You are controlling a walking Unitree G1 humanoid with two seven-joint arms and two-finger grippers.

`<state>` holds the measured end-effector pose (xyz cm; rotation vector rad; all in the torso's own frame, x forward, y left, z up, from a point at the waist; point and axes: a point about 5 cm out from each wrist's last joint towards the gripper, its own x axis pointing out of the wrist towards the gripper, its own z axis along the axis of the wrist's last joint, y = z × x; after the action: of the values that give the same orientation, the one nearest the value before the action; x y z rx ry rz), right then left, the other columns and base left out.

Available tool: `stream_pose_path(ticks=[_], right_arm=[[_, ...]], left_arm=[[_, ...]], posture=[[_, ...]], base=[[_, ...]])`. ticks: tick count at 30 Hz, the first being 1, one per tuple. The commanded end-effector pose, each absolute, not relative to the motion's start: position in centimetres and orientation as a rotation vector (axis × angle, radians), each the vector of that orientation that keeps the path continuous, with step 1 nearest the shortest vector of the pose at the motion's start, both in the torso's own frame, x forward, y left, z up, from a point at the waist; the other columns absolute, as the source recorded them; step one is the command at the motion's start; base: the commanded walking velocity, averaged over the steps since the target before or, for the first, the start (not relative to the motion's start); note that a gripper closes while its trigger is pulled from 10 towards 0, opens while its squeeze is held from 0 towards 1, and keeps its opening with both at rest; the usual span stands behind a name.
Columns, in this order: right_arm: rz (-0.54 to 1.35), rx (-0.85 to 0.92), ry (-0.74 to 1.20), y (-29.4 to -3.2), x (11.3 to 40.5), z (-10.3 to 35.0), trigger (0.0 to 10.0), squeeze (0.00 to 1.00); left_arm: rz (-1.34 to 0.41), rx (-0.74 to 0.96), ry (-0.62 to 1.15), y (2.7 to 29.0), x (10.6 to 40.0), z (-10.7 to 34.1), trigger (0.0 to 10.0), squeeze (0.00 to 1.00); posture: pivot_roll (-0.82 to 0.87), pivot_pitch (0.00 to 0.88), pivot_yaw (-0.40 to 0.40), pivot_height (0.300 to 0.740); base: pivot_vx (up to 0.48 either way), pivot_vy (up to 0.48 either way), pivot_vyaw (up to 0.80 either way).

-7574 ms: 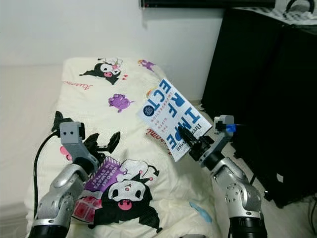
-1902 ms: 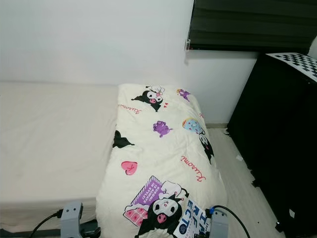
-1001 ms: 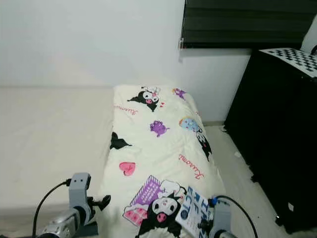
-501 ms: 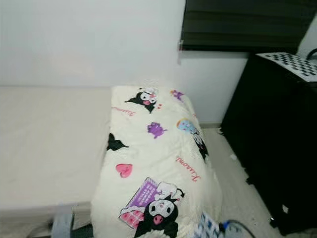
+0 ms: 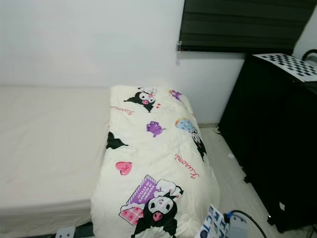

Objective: Clean up the room

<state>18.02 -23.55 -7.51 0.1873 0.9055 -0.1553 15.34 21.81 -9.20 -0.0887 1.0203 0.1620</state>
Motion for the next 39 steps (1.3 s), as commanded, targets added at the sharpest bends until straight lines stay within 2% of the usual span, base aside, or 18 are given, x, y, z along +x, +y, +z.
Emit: stream_pose_path(ticks=[1, 3, 4, 7, 8, 10, 12, 16, 21, 22, 23, 25, 26, 29, 34, 39], right_arm=[[-0.163, 0.176, 0.79, -23.5, 20.5, -6.1, 10.0, 0.0], [-0.144, 0.234, 0.673, -23.1, 23.0, -4.5, 10.0, 0.0], [-0.144, 0.234, 0.673, -23.1, 23.0, -4.5, 10.0, 0.0], [-0.037, 0.287, 0.502, -22.4, 26.8, -1.5, 10.0, 0.0], [-0.037, 0.287, 0.502, -22.4, 26.8, -1.5, 10.0, 0.0], [0.012, 0.306, 0.405, -22.2, 28.8, 0.6, 10.0, 0.0], [0.039, 0.315, 0.37, -21.6, 29.6, 1.3, 10.0, 0.0], [0.307, 0.209, 0.234, -17.8, 32.8, 5.0, 10.0, 0.0], [0.37, 0.214, 0.209, -16.6, 33.1, 5.6, 10.0, 0.0], [0.44, 0.175, 0.224, -15.3, 32.7, 5.2, 10.0, 0.0], [0.44, 0.175, 0.224, -15.3, 32.7, 5.2, 10.0, 0.0], [0.524, 0.108, 0.31, -13.7, 31.1, 3.0, 10.0, 0.0], [0.524, 0.108, 0.31, -13.7, 31.1, 3.0, 10.0, 0.0], [0.549, 0.085, 0.393, -13.1, 29.4, 1.0, 10.0, 0.0], [0.542, 0.128, 0.396, -13.1, 28.8, 0.5, 10.0, 0.0], [0.564, 0.115, 0.385, -12.9, 28.6, 0.5, 10.0, 0.0]], left_arm=[[0.176, -0.102, 0.965, 22.0, 16.8, -8.5, 10.0, 0.0], [0.189, -0.12, 0.891, 22.4, 19.0, -7.4, 10.0, 0.0], [0.189, -0.12, 0.891, 22.4, 19.0, -7.4, 10.0, 0.0], [0.201, -0.167, 0.779, 23.0, 21.8, -5.6, 10.0, 0.0], [0.201, -0.167, 0.779, 23.0, 21.8, -5.6, 10.0, 0.0], [0.197, -0.166, 0.749, 23.3, 22.5, -5.1, 10.0, 0.0], [0.202, -0.157, 0.748, 23.7, 22.5, -4.9, 10.0, 0.0], [0.326, -0.239, 0.79, 24.2, 19.8, -6.4, 10.0, 0.0], [0.351, -0.244, 0.816, 24.2, 18.7, -7.0, 10.0, 0.0], [0.387, -0.247, 0.87, 24.4, 16.8, -7.9, 10.0, 0.0], [0.387, -0.247, 0.87, 24.4, 16.8, -7.9, 10.0, 0.0], [0.446, -0.244, 0.977, 24.7, 13.0, -9.3, 10.0, 0.0], [0.446, -0.244, 0.977, 24.7, 13.0, -9.3, 10.0, 0.0], [0.485, -0.249, 1.04, 25.1, 10.6, -10.0, 10.0, 0.0], [0.469, -0.246, 1.044, 24.9, 10.6, -10.0, 10.0, 0.0], [0.393, -0.213, 1.001, 24.4, 12.8, -9.5, 10.0, 0.0]], posture=[[-0.03, 0.0, -0.078, 0.74], [-0.01, 0.0, -0.084, 0.74], [-0.01, 0.0, -0.084, 0.74], [0.02, 0.0, -0.096, 0.74], [0.02, 0.0, -0.096, 0.74], [0.04, 0.0, -0.113, 0.74], [0.05, 0.0, -0.125, 0.74], [0.06, 0.0, -0.143, 0.74], [0.06, 0.0, -0.148, 0.74], [0.07, 0.0, -0.151, 0.74], [0.07, 0.0, -0.151, 0.74], [0.08, 0.0, -0.15, 0.74], [0.08, 0.0, -0.15, 0.74], [0.07, 0.0, -0.145, 0.74], [0.06, 0.0, -0.141, 0.74], [0.06, 0.0, -0.133, 0.74]], base=[[0.0, 0.0, 0.0], [0.0, 0.0, 0.0], [0.0, 0.0, 0.0], [0.0, 0.0, 0.0], [0.0, 0.0, 0.0], [0.0, 0.0, 0.0], [0.0, 0.0, 0.0], [0.0, 0.0, 0.8], [0.0, 0.0, 0.8], [0.0, 0.0, 0.8], [0.0, 0.0, 0.8], [0.0, 0.0, 0.8], [0.0, 0.0, 0.8], [0.0, 0.0, 0.8], [0.0, 0.0, 0.8], [0.0, 0.0, 0.8]])
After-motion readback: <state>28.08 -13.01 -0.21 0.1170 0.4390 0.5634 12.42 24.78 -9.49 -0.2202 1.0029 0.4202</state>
